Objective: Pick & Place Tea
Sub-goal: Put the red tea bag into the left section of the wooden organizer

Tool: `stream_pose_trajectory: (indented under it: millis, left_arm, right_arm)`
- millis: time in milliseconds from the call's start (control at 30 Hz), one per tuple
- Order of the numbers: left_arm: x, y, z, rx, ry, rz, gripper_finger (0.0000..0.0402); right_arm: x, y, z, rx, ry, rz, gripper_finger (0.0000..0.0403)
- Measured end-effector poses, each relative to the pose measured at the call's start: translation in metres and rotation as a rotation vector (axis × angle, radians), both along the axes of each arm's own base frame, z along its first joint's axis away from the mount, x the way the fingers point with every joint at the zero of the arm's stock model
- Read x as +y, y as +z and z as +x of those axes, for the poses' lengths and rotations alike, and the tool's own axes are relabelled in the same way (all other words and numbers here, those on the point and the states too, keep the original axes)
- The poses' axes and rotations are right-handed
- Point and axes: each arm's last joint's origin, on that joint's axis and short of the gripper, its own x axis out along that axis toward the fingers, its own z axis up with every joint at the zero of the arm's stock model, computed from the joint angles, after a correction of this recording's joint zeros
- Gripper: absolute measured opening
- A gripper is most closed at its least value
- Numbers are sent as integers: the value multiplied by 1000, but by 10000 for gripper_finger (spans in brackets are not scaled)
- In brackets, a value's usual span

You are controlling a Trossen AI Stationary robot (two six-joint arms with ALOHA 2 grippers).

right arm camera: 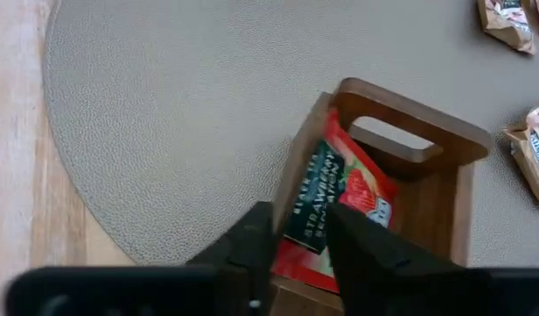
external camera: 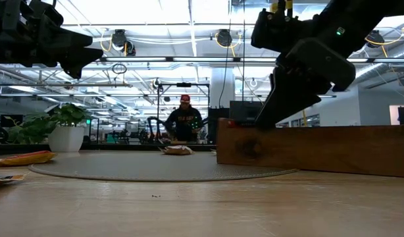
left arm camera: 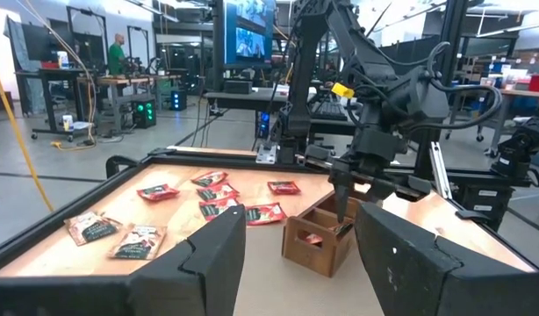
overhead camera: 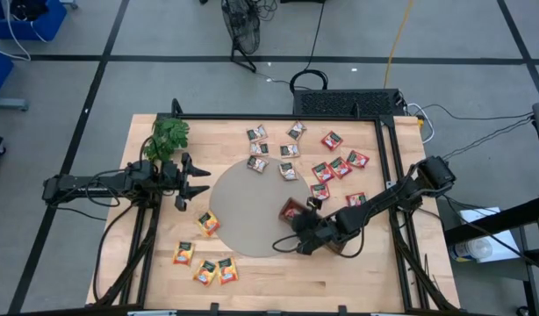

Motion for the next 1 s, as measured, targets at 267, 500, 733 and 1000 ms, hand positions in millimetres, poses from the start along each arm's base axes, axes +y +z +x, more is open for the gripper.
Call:
stream_pose_trajectory:
  millis: [267,500,733,1000]
  left_arm:
    - [0,0,0,0,0,0,214]
    - [0,0,0,0,0,0,214]
    - [0,0,0,0,0,0,214]
    - [0,0,0,0,0,0,214]
  right_arm:
    - [3,1,0,-9,23,-7,3]
    - [3,17,-4,-57,22,15,0]
    - [-1,35,-10,-109,-11,-1,0]
    - [-15,32,-18,-56,-151,-91,0]
